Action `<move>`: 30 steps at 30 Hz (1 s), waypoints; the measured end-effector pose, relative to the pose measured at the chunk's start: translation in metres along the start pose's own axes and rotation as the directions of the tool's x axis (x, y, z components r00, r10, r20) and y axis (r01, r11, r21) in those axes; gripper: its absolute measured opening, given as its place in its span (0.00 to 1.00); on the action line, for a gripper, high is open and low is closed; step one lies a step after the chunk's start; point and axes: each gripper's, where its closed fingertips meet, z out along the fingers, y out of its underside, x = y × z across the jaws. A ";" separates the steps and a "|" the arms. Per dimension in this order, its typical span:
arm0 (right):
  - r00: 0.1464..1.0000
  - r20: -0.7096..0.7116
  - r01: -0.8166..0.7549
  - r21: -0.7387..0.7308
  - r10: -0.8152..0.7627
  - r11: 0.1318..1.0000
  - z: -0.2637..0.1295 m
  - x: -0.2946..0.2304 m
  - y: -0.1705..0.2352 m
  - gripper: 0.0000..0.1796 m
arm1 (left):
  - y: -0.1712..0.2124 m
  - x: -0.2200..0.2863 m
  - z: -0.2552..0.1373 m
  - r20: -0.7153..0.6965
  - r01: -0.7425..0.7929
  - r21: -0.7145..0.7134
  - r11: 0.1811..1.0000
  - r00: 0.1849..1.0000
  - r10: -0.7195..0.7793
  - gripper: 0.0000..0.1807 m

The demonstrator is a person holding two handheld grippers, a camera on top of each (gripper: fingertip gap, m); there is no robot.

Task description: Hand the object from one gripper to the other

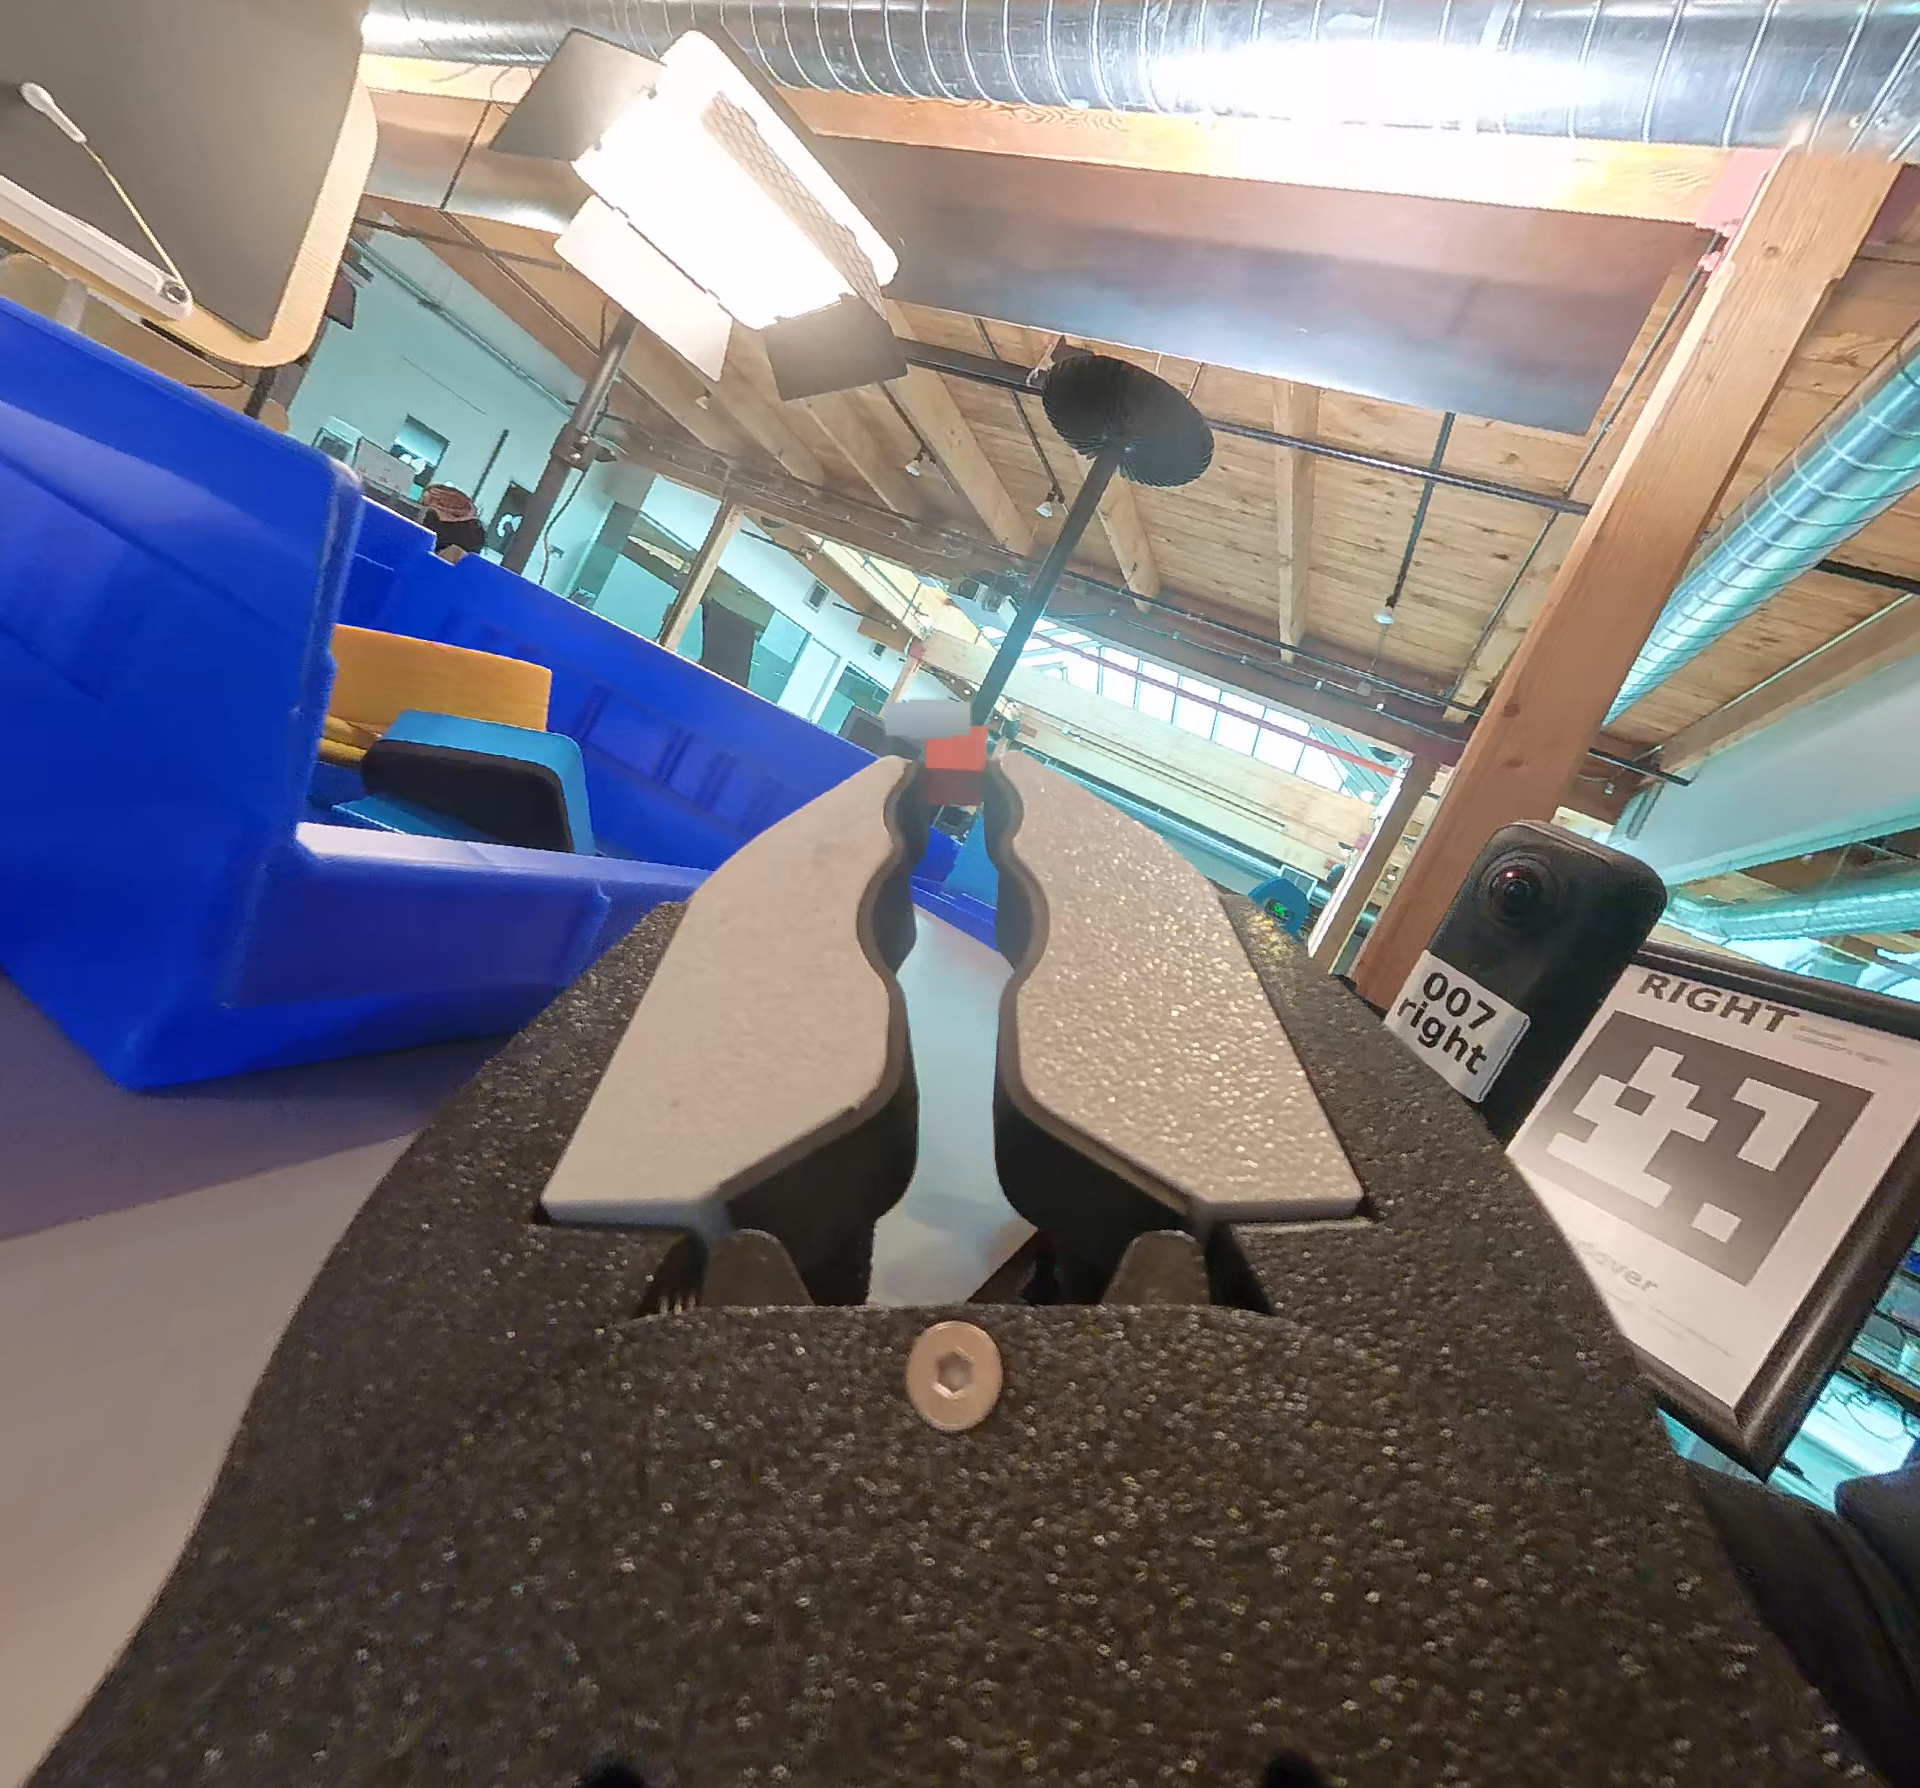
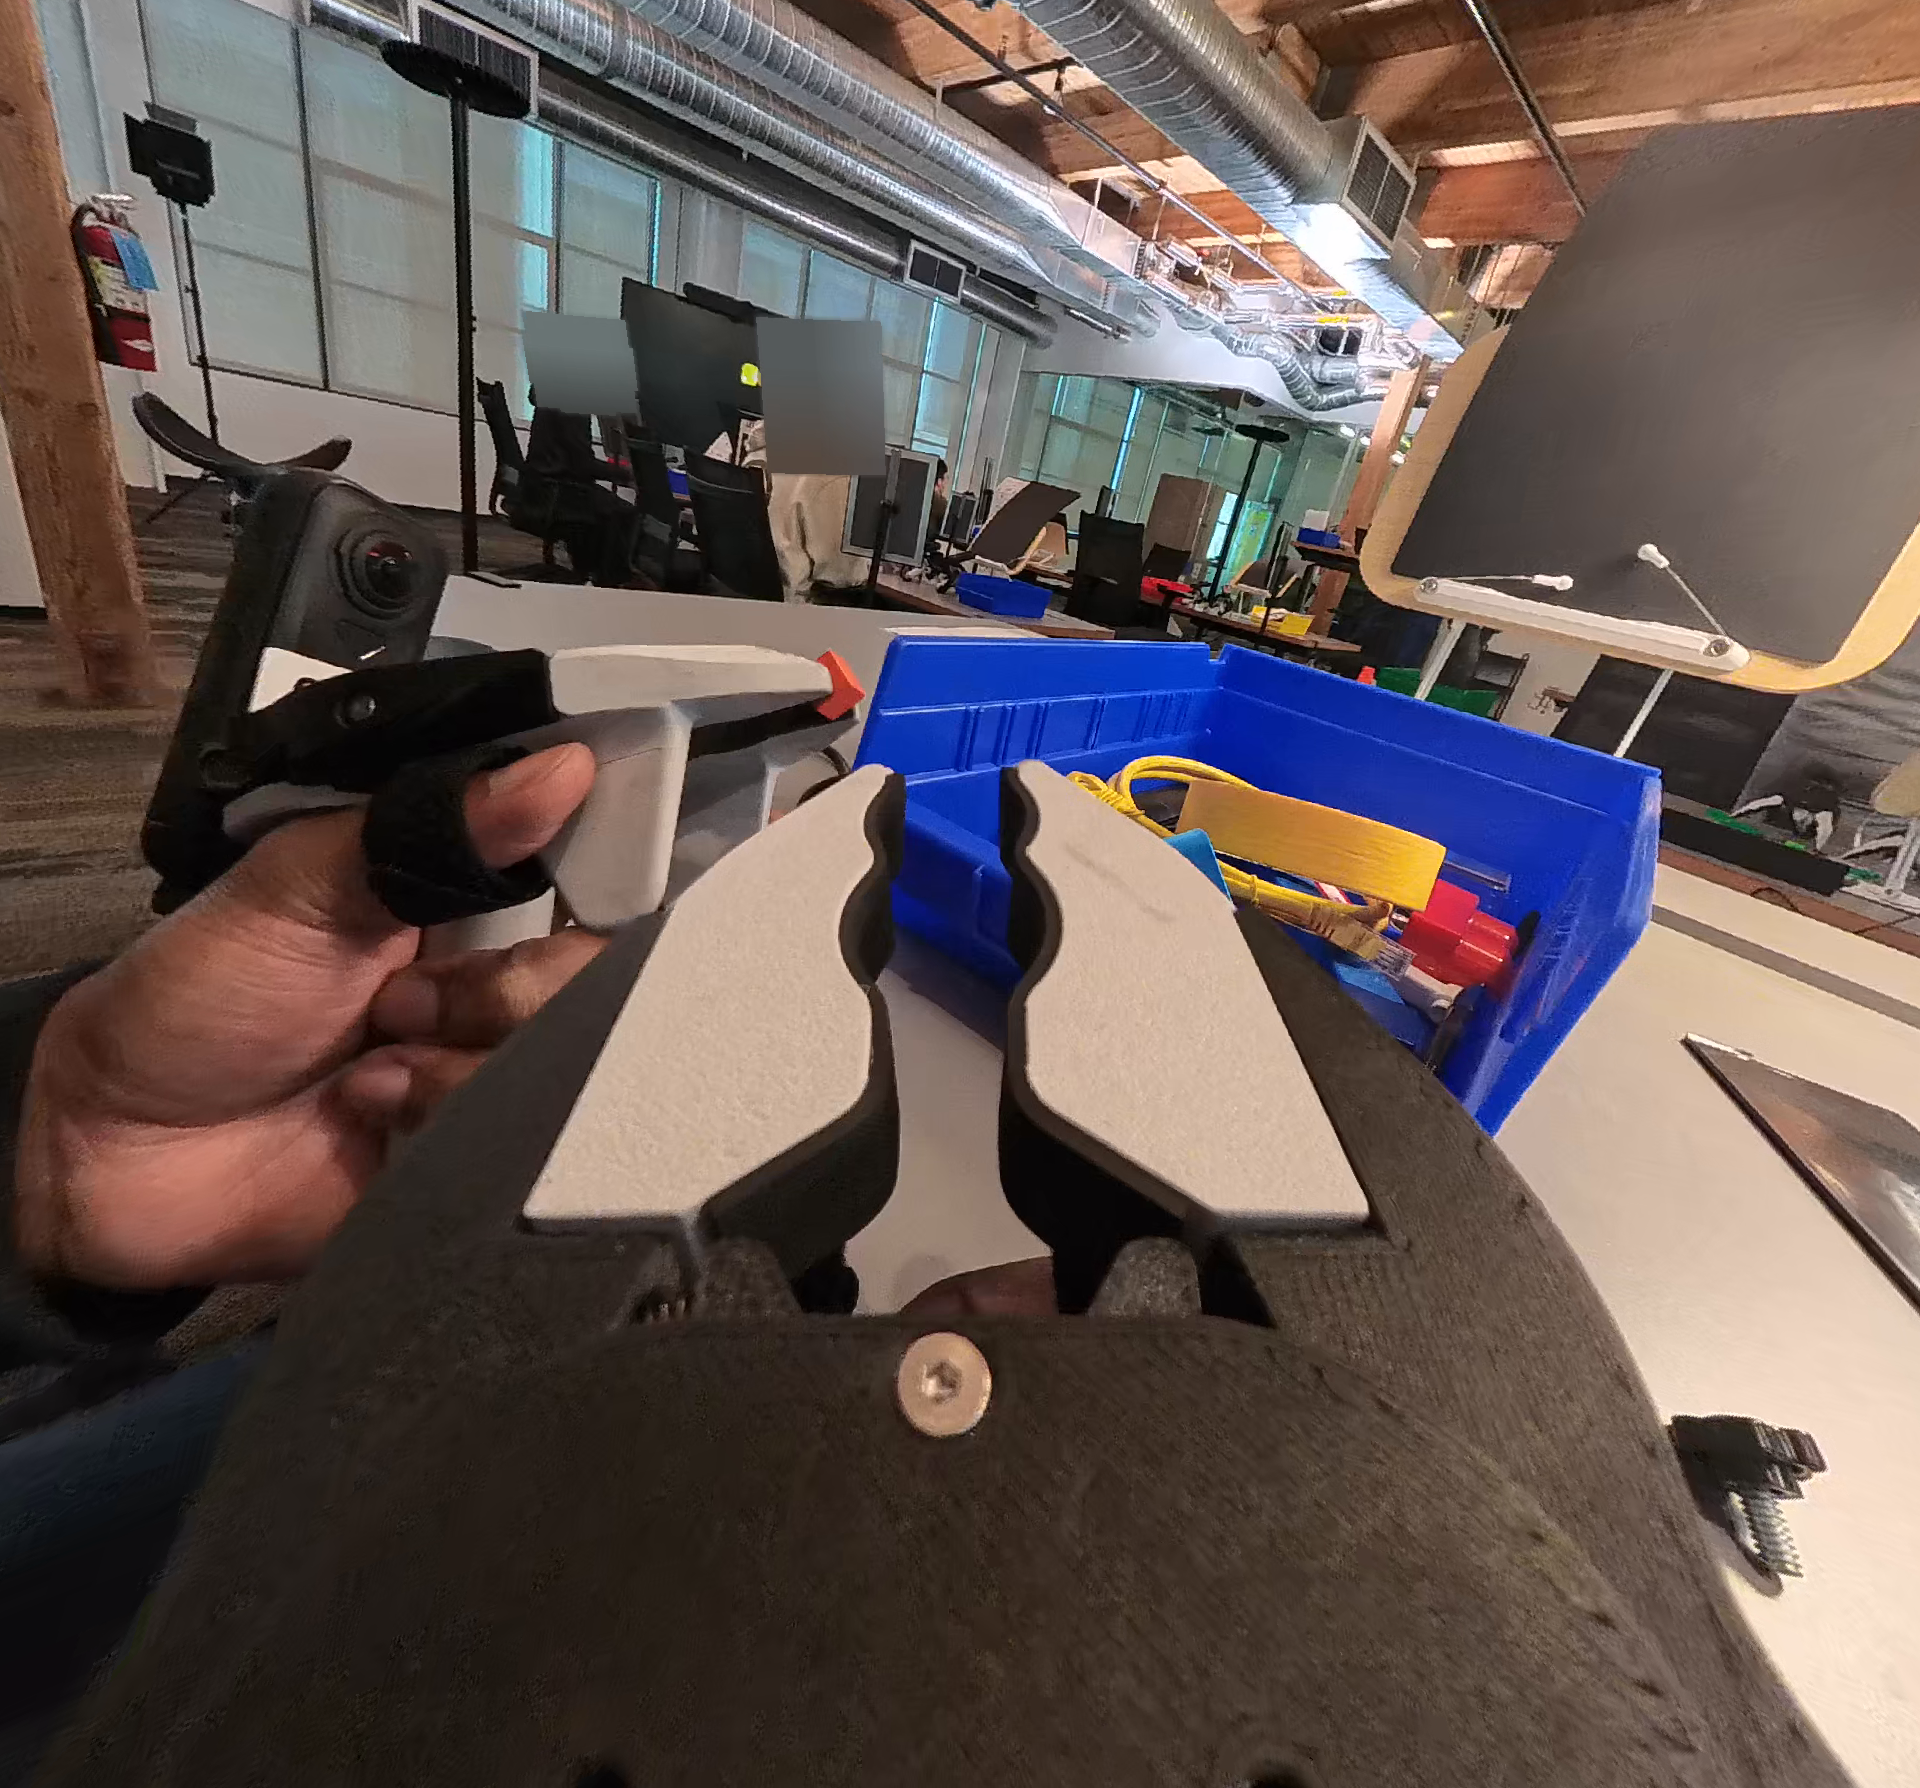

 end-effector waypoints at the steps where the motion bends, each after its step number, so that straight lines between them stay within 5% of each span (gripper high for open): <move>1: 1.000 -0.004 -0.010 -0.002 0.010 1.000 0.000 0.002 0.000 0.09 | 0.001 0.001 0.001 -0.003 0.001 -0.003 1.000 1.000 -0.001 0.06; 13: 0.962 0.015 -0.273 -0.053 0.274 0.961 0.011 0.022 -0.002 0.13 | -0.010 0.003 -0.003 -0.018 -0.090 0.011 0.996 0.996 0.090 0.06; 30: 0.992 0.069 -0.098 -0.120 0.107 0.988 0.013 -0.002 0.011 0.15 | 0.000 0.003 -0.002 0.004 -0.122 -0.023 0.992 0.993 0.122 0.06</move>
